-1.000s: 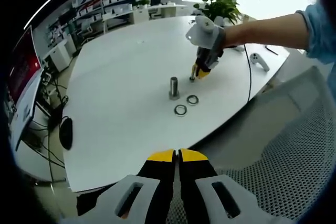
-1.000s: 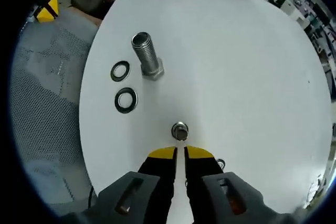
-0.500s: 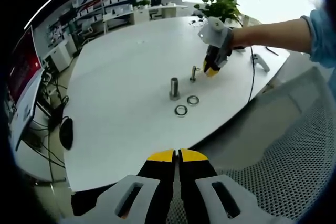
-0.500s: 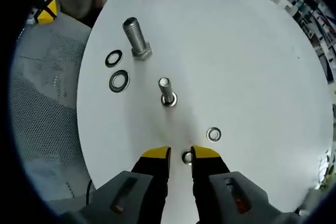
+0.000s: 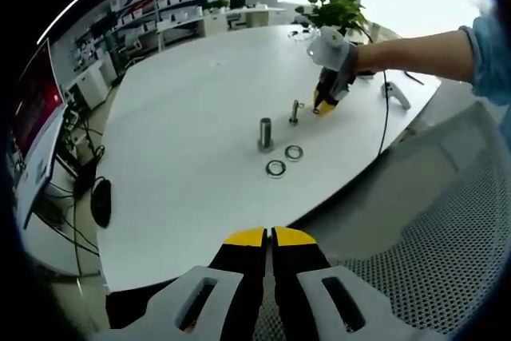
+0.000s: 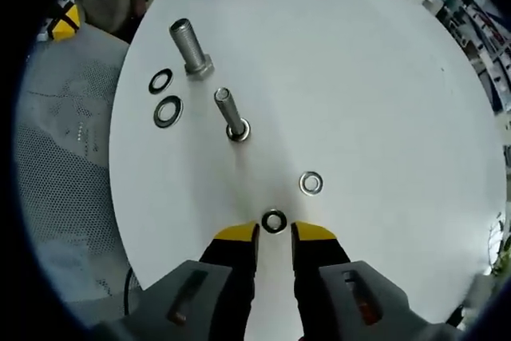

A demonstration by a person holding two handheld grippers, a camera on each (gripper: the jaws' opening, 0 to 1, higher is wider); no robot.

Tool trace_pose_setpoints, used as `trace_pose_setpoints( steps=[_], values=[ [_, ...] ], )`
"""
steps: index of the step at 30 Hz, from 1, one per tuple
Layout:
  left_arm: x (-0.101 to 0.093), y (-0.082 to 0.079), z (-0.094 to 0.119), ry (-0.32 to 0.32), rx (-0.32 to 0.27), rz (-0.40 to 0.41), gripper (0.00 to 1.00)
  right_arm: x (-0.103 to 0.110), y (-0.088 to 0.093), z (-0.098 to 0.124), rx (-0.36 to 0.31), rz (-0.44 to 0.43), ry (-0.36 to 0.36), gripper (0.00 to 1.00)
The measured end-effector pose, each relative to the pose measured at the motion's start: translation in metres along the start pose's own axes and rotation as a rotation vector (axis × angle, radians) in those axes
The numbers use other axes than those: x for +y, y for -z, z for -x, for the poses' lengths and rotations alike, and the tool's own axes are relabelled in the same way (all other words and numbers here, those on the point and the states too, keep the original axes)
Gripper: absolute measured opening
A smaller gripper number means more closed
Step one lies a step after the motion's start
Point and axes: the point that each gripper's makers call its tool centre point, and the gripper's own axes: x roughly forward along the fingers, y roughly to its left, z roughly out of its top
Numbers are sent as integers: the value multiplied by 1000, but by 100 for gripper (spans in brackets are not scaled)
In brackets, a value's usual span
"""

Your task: Place the washer onto the threaded stud by aligning its center hole with the stud, sliding it down to the base, and recovering from edge contact or off-axis alignment until the washer reaches the visible bottom stop.

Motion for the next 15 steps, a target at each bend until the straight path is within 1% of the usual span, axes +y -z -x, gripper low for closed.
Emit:
trace_pose_setpoints(
  steps=[6, 7, 8, 9, 10, 15],
  values=[
    [0, -1, 0, 0, -2, 1, 0, -2, -1, -1, -9, -8, -2, 16],
    [0, -1, 0, 0, -3, 1, 0, -1, -1, -1, -13, -1, 0, 15],
    [0, -1, 0, -1, -4, 1, 0, 1, -3, -2, -19, 51, 0, 14],
    [0, -1, 0, -1, -5, 1, 0, 1, -2, -1, -12, 54, 7, 14],
    [0, -1, 0, -2, -7, 1, 0, 1, -2, -2, -9, 37, 11, 14],
    [0, -2, 1, -3, -11, 2, 0, 3, -2, 0, -3, 14, 22, 14]
  ],
)
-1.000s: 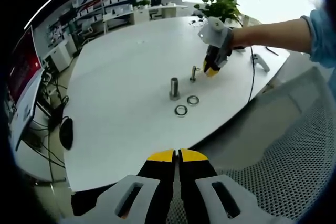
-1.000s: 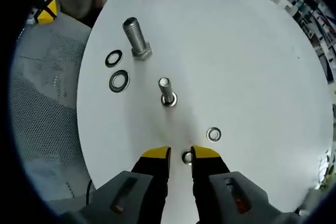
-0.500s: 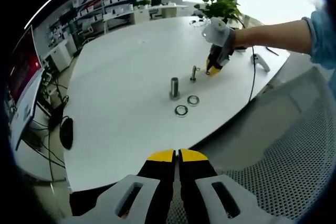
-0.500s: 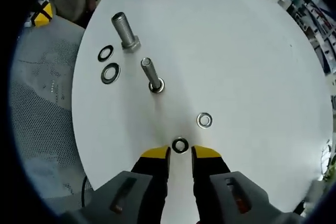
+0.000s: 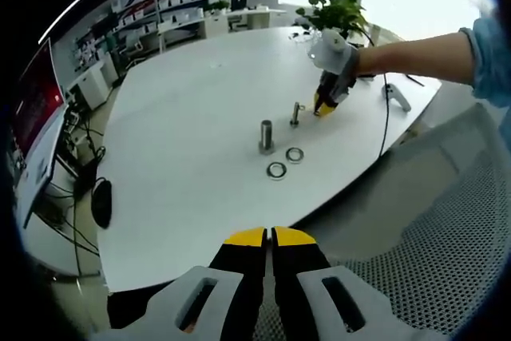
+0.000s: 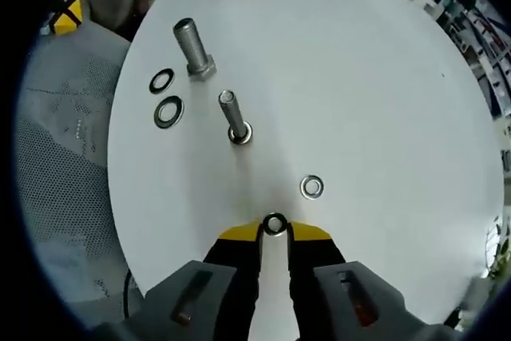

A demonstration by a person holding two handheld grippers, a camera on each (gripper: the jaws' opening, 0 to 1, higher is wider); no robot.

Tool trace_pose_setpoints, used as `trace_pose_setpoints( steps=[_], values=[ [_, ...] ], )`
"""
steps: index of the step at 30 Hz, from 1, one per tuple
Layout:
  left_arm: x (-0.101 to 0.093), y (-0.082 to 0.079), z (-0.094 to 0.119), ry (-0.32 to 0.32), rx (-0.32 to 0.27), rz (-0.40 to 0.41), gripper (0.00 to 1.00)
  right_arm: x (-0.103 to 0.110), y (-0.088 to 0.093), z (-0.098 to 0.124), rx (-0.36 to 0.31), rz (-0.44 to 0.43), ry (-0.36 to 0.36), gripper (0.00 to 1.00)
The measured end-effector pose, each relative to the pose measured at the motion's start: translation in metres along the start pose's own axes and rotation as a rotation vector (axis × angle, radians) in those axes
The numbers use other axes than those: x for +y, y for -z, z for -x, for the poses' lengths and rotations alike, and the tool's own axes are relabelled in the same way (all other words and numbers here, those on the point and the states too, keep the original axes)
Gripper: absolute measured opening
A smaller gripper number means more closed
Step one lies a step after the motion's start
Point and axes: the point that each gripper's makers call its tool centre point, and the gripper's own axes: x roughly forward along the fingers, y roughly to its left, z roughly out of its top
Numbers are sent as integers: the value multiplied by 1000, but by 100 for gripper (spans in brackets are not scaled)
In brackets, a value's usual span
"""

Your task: Place the washer onto the threaded stud by aligning its center hole with the stud, sliding it down to the base, and recovering from edge contact or off-axis alignment until the washer reaches the visible bottom stop.

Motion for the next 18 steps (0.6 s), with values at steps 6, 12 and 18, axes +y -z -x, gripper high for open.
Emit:
trace_pose_setpoints(
  steps=[6, 12, 18],
  values=[
    [0, 0, 0, 0, -1, -1, 0, 10, -5, 5, -11, -10, -12, 14],
    [0, 0, 0, 0, -3, -2, 0, 22, -19, 15, -36, 16, -30, 14],
    [0, -1, 0, -1, -6, -3, 0, 28, -31, 26, -37, 70, -38, 14]
  ],
)
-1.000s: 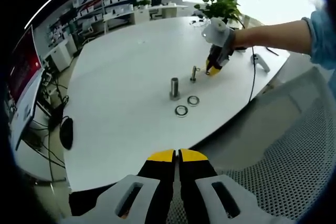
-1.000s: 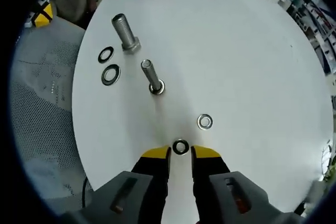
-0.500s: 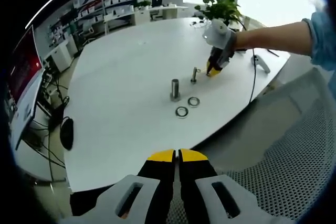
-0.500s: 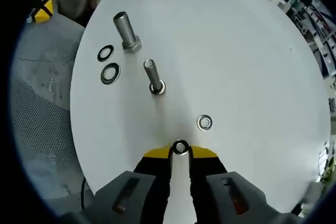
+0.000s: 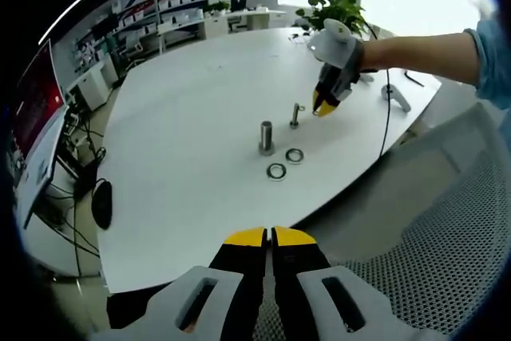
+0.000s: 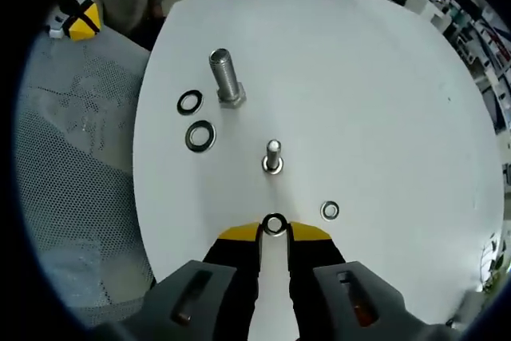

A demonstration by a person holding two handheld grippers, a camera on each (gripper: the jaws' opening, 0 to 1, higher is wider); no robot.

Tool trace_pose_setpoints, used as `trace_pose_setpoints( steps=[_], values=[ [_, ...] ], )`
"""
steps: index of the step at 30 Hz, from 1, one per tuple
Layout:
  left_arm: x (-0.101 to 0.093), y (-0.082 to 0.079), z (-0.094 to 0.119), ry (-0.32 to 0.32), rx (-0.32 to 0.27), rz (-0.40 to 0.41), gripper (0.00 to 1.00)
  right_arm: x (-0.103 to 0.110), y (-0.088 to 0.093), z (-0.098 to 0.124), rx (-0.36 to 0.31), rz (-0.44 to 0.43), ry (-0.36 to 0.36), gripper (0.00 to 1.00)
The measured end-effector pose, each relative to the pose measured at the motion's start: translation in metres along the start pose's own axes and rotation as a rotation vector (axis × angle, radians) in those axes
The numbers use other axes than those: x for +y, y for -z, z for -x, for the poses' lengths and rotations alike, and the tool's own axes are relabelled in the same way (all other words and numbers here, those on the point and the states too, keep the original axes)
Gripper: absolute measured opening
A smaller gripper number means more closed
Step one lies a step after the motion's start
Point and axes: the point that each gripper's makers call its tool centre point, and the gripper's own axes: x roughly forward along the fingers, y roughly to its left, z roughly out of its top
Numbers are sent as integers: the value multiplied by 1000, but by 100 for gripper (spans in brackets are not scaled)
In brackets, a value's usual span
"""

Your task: Place the washer onto the threaded stud by aligning its center hole with the stud, sliding it down to the base, and recovering from edge contact or off-axis alignment until the washer reaches the visible bottom stop.

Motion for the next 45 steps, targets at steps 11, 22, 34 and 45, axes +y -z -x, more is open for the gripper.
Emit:
trace_pose_setpoints(
  steps=[11, 22, 34, 45],
  values=[
    [0, -1, 0, -1, -10, -1, 0, 8, -23, 21, -9, 73, -20, 14],
    [0, -1, -1, 0, -3, 4, 0, 0, -38, 27, 6, 140, 4, 14],
    [1, -3, -1, 0, -15, 12, 0, -6, -56, 15, 39, 203, 4, 14],
    [5, -4, 0, -7, -27, 14, 0, -5, -55, 4, 70, 209, -17, 14]
  ],
)
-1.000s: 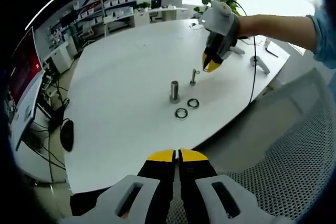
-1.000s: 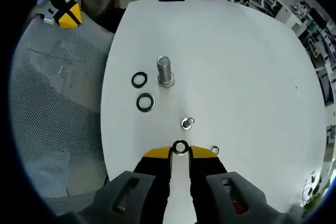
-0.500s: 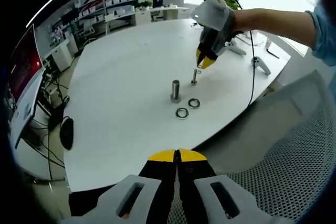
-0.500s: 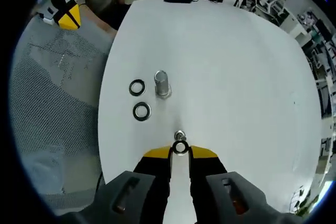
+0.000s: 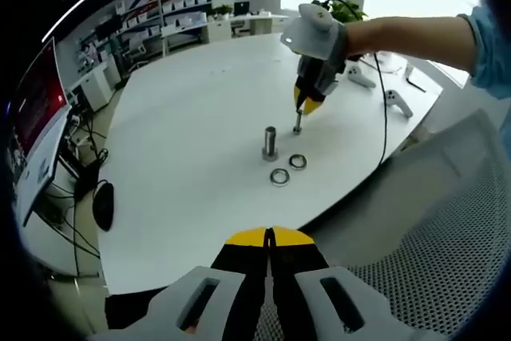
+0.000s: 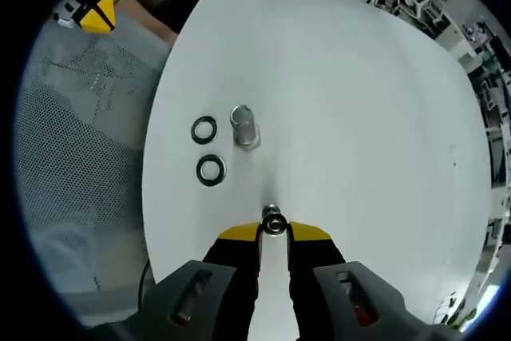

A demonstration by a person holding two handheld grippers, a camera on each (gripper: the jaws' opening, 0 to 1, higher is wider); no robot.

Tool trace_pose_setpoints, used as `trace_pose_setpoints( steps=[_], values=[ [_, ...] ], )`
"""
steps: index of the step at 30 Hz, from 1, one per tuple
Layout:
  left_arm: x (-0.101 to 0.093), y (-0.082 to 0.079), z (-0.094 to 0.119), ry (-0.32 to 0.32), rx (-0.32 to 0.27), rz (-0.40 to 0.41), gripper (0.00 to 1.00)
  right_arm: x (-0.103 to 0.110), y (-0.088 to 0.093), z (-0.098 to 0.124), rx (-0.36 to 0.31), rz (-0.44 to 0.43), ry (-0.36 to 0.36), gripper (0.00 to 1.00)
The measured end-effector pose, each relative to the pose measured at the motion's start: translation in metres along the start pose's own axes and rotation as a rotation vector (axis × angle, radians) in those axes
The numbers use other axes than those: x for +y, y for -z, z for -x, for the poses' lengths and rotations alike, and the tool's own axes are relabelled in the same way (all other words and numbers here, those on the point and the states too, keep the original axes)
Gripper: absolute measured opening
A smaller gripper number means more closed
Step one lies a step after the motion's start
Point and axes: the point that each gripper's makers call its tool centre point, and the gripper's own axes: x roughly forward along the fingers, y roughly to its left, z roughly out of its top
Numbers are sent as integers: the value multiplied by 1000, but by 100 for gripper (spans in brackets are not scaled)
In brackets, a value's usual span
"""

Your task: Place the washer onto the threaded stud by aligning its center hole with the stud, sliding it down to the base, and recovering from edge contact or off-axis alignment until the washer reaches the visible bottom stop.

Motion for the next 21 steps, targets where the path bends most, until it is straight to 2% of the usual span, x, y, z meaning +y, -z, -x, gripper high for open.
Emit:
trace_pose_setpoints(
  steps=[16, 21],
  values=[
    [1, -5, 2, -2, -32, 6, 0, 5, 8, -24, 34, -17, -21, 14],
    [-3, -1, -1, 18, -4, -13, 0, 4, 10, -32, 44, -24, -28, 14]
  ],
)
